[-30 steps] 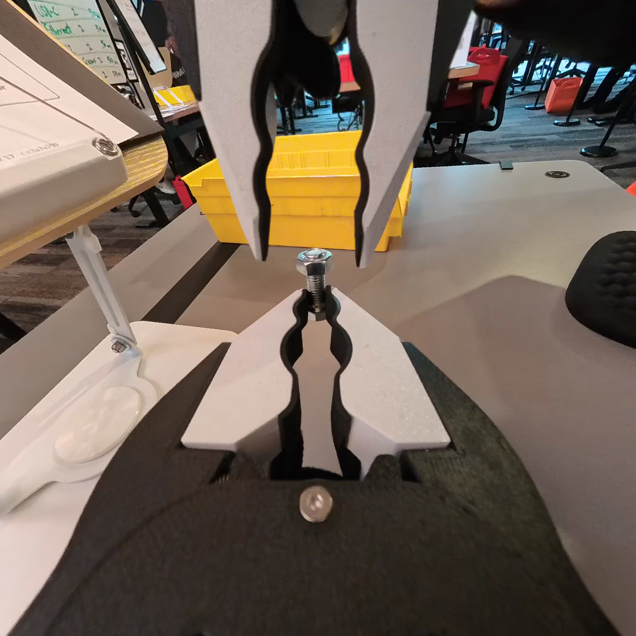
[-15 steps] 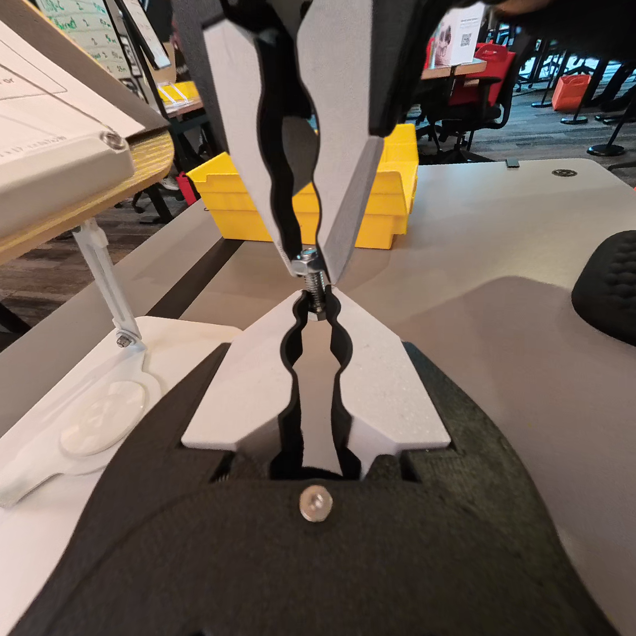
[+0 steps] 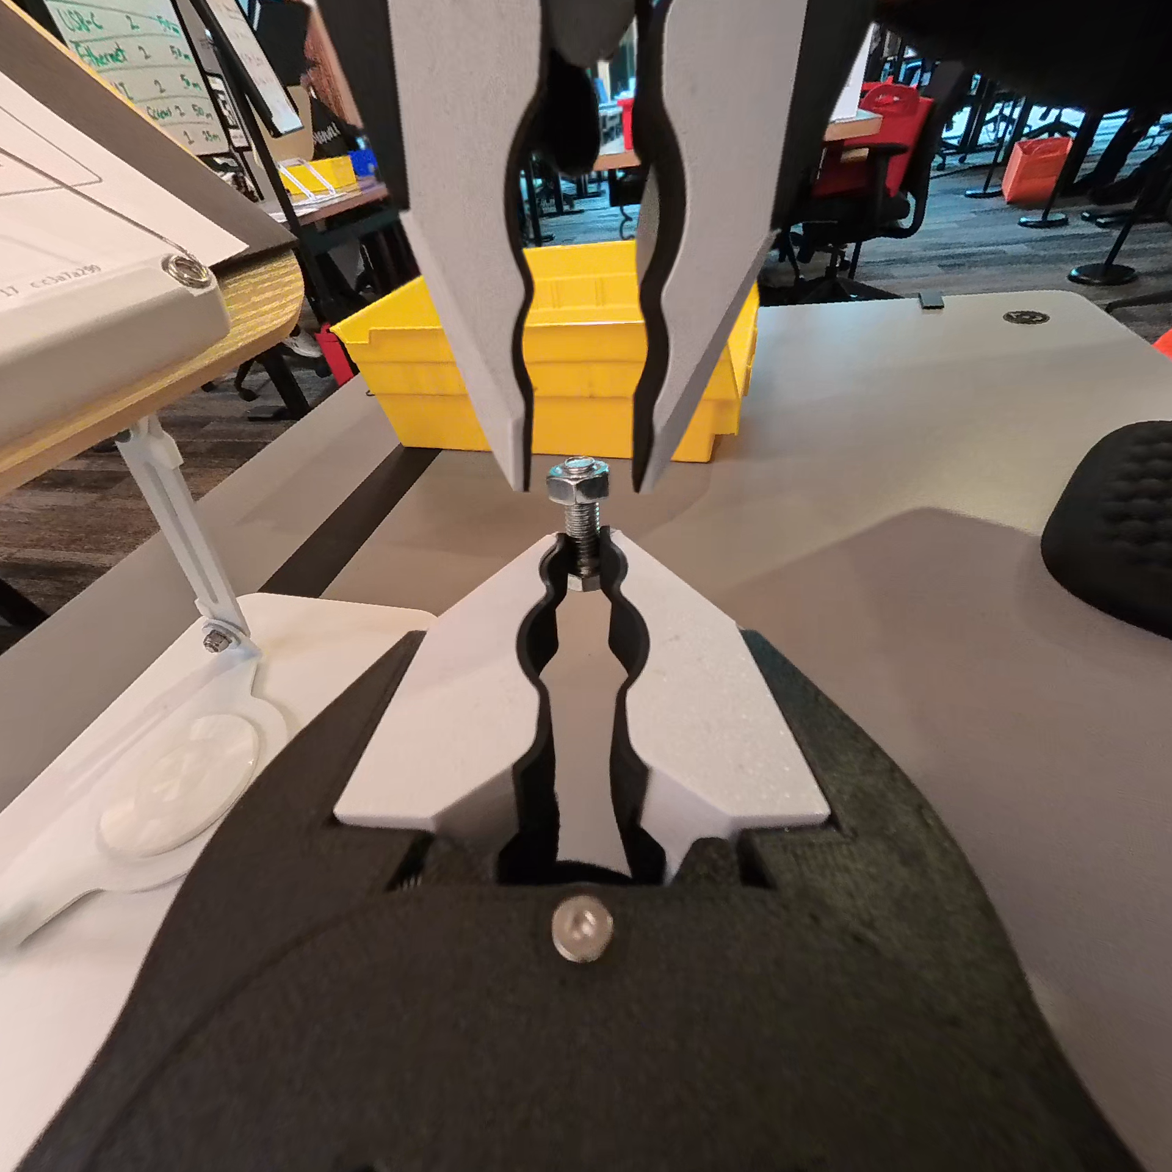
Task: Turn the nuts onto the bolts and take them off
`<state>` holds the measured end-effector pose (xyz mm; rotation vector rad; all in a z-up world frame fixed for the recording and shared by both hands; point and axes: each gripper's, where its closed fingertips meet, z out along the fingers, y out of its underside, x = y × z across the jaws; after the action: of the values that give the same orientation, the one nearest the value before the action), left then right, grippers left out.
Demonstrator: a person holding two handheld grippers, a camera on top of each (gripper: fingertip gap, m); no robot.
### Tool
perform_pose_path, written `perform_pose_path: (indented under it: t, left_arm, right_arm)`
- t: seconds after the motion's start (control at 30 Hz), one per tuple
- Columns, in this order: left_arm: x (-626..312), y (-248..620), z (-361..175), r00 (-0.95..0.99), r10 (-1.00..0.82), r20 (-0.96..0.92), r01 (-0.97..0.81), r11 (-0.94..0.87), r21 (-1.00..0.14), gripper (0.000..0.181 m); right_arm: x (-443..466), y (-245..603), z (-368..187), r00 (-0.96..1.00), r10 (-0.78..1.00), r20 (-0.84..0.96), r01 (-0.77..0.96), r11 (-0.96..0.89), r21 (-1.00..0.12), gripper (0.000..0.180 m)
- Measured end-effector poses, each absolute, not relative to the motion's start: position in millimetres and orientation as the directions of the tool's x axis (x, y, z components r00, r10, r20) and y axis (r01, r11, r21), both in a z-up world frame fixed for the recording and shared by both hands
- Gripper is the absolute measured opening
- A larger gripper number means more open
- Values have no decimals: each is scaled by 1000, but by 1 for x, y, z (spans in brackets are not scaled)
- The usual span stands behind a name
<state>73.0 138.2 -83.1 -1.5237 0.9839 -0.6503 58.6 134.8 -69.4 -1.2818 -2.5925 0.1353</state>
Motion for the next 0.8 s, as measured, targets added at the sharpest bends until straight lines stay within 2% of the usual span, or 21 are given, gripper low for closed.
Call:
perform_pose_path:
  t: [0.03,0.17,0.23,0.3,0.37,0.57,0.8]
  left_arm:
    - [73,138,-83,495,-860,-119,-227,4,-974,7]
    - [72,139,-84,499,-859,-119,-230,1,-973,7]
    - [71,140,-83,505,-855,-118,-228,-1,-974,7]
    - [69,141,-83,510,-854,-108,-219,-7,-976,8]
    - [69,141,-85,505,-856,-112,-228,-7,-974,7]
    - [71,139,-83,502,-857,-114,-222,-1,-975,7]
    - [70,139,-80,504,-857,-105,-207,-2,-978,7]
  right_arm:
    - [58,136,-71,-591,786,183,768,617,-172,20]
    - [56,135,-74,-561,815,149,794,580,-184,16]
    - [55,135,-74,-383,923,46,896,383,-223,16]
    - [53,133,-74,-103,988,-117,966,71,-247,16]
    - [54,130,-76,-18,981,-191,971,-29,-239,24]
    - [58,139,-67,-114,987,-116,949,74,-306,48]
    - [62,137,-66,-195,979,-55,888,152,-434,45]
